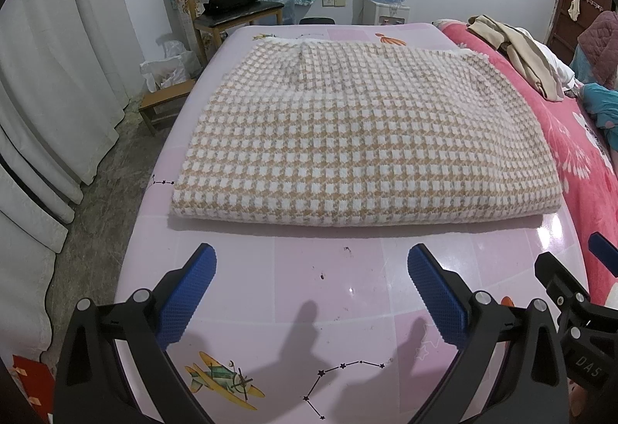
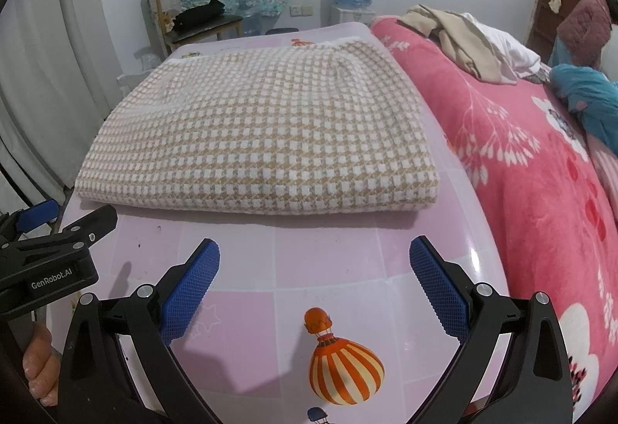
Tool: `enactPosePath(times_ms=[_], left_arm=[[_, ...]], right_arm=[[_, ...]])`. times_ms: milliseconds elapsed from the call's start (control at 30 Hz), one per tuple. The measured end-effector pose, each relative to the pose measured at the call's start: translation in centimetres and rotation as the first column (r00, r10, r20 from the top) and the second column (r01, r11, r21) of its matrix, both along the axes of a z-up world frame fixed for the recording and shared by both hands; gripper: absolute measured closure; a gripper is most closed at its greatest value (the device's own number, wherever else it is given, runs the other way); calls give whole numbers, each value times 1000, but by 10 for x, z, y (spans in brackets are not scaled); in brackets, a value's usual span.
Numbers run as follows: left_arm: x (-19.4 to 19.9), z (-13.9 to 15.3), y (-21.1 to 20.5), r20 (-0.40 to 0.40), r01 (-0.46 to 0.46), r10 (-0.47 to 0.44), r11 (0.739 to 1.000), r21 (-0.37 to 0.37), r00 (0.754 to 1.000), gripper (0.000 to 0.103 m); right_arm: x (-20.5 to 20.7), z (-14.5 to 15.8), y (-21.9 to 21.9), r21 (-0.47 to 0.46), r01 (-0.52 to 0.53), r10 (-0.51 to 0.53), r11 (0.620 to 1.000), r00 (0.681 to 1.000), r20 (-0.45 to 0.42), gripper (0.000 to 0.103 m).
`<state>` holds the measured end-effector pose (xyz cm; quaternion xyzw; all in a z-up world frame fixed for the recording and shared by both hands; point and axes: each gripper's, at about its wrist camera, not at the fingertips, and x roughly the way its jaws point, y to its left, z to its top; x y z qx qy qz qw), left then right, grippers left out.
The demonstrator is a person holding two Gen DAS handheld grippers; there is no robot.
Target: Fold large clothes
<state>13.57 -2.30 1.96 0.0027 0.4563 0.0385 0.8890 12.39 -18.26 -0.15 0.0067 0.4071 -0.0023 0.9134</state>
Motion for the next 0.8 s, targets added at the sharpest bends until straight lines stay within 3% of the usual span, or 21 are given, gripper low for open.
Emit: enactPosePath(times_ms=[800], left_arm=[[1,1,-1,-1,-1,1,1000,-1,1000,5]], right_arm=[[0,1,1,1,-5,5,1000,1000,-2,8]])
